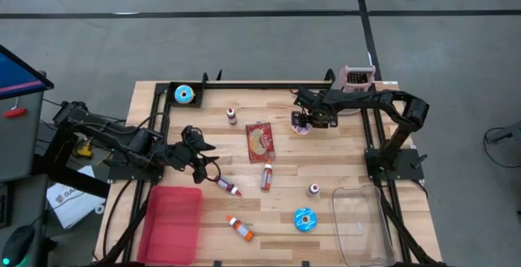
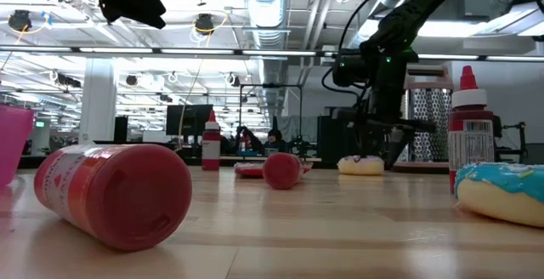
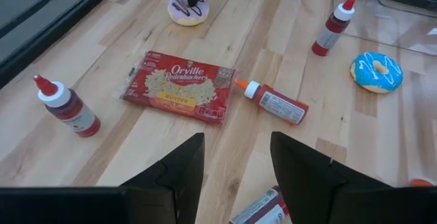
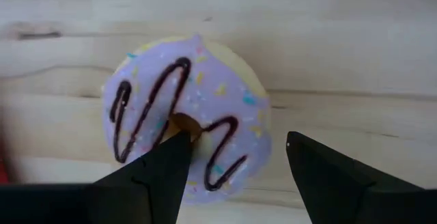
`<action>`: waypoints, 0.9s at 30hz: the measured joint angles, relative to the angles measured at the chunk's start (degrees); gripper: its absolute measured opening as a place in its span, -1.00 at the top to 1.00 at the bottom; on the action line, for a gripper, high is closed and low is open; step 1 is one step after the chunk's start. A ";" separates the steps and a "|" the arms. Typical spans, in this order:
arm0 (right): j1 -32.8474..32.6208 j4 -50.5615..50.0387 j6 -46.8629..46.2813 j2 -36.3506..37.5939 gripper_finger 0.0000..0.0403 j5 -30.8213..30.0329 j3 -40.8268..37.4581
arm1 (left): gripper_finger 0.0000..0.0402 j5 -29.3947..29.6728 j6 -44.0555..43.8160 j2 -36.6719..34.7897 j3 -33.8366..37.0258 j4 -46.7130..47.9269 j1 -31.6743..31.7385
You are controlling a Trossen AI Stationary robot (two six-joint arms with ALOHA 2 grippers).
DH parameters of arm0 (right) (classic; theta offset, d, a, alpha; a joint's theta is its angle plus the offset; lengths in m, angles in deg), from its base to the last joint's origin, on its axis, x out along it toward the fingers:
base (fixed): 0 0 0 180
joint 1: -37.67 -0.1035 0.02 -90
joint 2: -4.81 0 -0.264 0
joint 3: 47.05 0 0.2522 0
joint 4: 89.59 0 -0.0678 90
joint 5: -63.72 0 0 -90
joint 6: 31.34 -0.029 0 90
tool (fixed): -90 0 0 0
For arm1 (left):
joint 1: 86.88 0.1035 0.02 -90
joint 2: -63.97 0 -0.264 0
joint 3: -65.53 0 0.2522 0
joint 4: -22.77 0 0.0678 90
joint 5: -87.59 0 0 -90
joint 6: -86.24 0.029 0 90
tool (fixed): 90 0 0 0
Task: Pick & Place Food Item
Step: Put the purple donut into the black bin
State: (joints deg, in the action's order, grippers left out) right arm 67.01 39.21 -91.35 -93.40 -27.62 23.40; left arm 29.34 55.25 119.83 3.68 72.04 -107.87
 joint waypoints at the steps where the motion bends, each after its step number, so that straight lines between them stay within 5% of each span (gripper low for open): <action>1: 0.03 0.46 -0.02 0.00 -0.17 -0.02 0.00 | 0.19 -0.27 0.02 0.00 0.00 -0.07 0.02; 20: 0.70 1.31 0.20 -0.50 -0.15 -0.35 0.02 | 0.19 -0.55 0.24 0.00 0.00 0.03 0.01; 27: 0.66 1.31 0.43 -0.50 0.03 -0.37 0.02 | 0.19 -0.53 0.24 0.00 0.00 0.03 0.00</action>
State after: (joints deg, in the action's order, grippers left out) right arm 67.67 40.52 -90.92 -93.91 -27.99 23.42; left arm 28.82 55.49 119.83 3.68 72.06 -107.87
